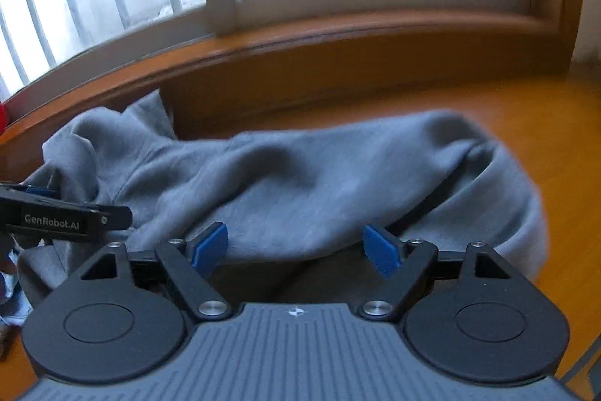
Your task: Fold clothes
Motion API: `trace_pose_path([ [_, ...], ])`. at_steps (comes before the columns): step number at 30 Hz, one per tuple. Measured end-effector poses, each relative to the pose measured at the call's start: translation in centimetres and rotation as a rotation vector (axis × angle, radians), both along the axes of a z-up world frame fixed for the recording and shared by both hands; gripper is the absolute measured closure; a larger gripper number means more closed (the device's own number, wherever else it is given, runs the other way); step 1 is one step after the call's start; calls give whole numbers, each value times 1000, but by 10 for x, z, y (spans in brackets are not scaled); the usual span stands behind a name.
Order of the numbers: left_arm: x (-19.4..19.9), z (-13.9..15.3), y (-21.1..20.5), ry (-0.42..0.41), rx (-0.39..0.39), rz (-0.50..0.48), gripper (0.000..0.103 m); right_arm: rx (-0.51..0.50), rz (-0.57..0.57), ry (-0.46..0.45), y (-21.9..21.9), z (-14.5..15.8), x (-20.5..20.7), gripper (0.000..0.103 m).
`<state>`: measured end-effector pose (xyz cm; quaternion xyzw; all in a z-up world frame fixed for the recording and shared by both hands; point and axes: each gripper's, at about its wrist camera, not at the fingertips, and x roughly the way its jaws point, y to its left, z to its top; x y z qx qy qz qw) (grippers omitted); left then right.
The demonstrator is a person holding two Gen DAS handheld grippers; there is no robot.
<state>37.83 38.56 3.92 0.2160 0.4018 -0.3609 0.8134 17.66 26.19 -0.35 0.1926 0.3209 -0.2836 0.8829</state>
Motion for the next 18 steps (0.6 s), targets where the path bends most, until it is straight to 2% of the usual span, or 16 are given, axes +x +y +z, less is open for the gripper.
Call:
trace_pose_path([
  [4, -6, -21, -6, -40, 118, -4, 0, 46, -56, -3, -3, -13, 12, 20],
  [6, -11, -24, -3, -70, 119, -48, 0, 47, -80, 19, 1, -23, 20, 19],
  [8, -10, -24, 3, -61, 104, -84, 0, 48, -123, 70, 11, -26, 28, 18],
  [13, 10, -26, 26, -6, -8, -176, 0, 22, -257, 105, 37, -24, 37, 17],
  [15, 10, -27, 33, -15, -40, -209, 0, 50, -352, 110, 47, -27, 36, 16],
  [18, 2, -33, 40, -66, -69, -247, 0, 50, -412, 143, 66, -25, 31, 16],
])
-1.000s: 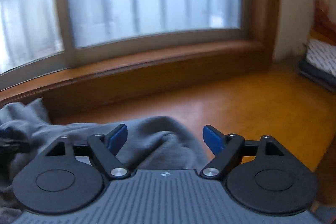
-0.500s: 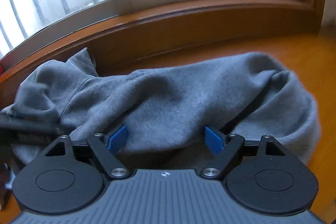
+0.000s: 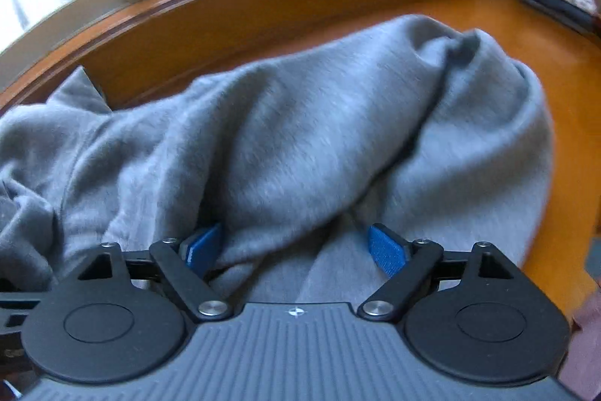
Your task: Fold clothes
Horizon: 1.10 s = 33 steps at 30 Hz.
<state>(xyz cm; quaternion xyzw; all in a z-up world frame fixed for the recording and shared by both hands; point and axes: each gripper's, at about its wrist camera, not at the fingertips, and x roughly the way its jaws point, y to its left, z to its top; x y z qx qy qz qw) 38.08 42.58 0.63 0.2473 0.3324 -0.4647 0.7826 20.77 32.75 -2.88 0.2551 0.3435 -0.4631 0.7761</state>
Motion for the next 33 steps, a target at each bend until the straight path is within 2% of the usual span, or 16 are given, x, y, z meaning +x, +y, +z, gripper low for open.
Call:
trace_pose_path([
  [6, -20, -12, 14, -100, -97, 16, 0, 1, -22, 15, 8, 0, -6, 11],
  [12, -27, -24, 19, -172, -174, 18, 0, -6, -41, 5, 15, 0, -15, 10],
  [17, -17, -27, 6, -176, -179, 23, 0, -14, -46, 7, 20, -3, -5, 10],
  [33, -21, -26, 10, -211, -162, -9, 0, -28, -56, 9, 25, -9, 4, 10],
])
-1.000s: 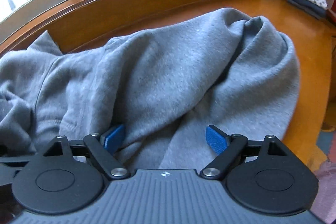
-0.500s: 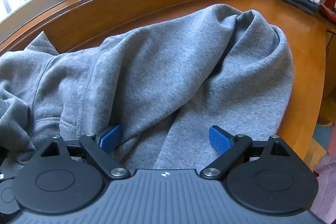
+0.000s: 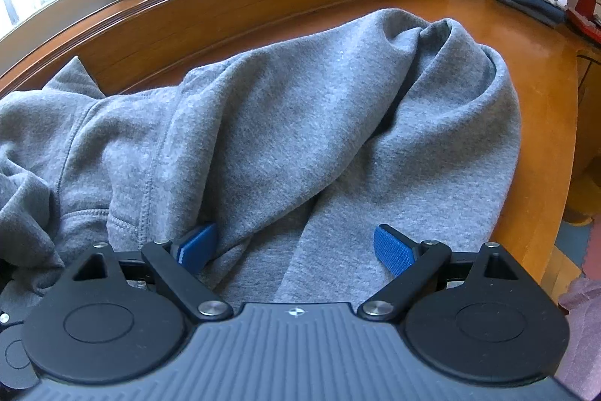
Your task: Fold clothes
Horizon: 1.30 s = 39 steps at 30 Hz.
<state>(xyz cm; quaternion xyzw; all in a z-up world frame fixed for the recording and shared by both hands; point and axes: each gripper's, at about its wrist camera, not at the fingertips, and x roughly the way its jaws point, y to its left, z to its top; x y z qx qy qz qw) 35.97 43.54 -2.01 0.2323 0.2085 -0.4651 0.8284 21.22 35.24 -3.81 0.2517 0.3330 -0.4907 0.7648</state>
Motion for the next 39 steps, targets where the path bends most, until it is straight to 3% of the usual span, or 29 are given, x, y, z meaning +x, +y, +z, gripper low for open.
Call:
trace_pose_path([
  [39, 0, 0, 0, -15, 3, 17, 0, -3, 4, -34, 1, -6, 0, 6],
])
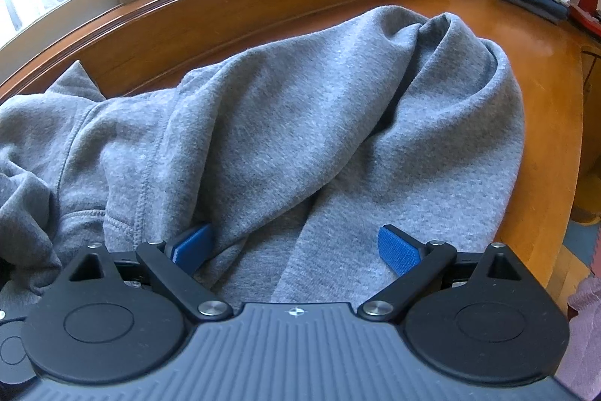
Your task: Fold clothes
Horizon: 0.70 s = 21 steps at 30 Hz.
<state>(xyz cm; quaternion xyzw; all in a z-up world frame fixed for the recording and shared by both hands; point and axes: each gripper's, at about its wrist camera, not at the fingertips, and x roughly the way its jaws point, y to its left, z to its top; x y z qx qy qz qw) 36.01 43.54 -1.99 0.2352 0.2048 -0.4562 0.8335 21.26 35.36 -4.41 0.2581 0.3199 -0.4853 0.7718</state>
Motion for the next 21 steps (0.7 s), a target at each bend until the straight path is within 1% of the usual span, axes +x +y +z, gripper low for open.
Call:
trace_pose_path([
  [8, -2, 0, -1, -7, 3, 2, 0, 0, -5, 2, -1, -1, 3, 4],
  [12, -3, 5, 1, -13, 33, -20, 0, 0, -2, 1, -2, -1, 2, 4],
  [17, -3, 25, 11, 8, 76, -51, 0, -19, 0, 8, 0, 4, -1, 4],
  [19, 2, 37, 23, 40, 64, -47, 0, -38, 0, 15, 1, 7, -2, 4],
  [21, 10, 49, 37, 74, 43, -31, 0, -84, 19, 26, 7, 16, -3, 5],
])
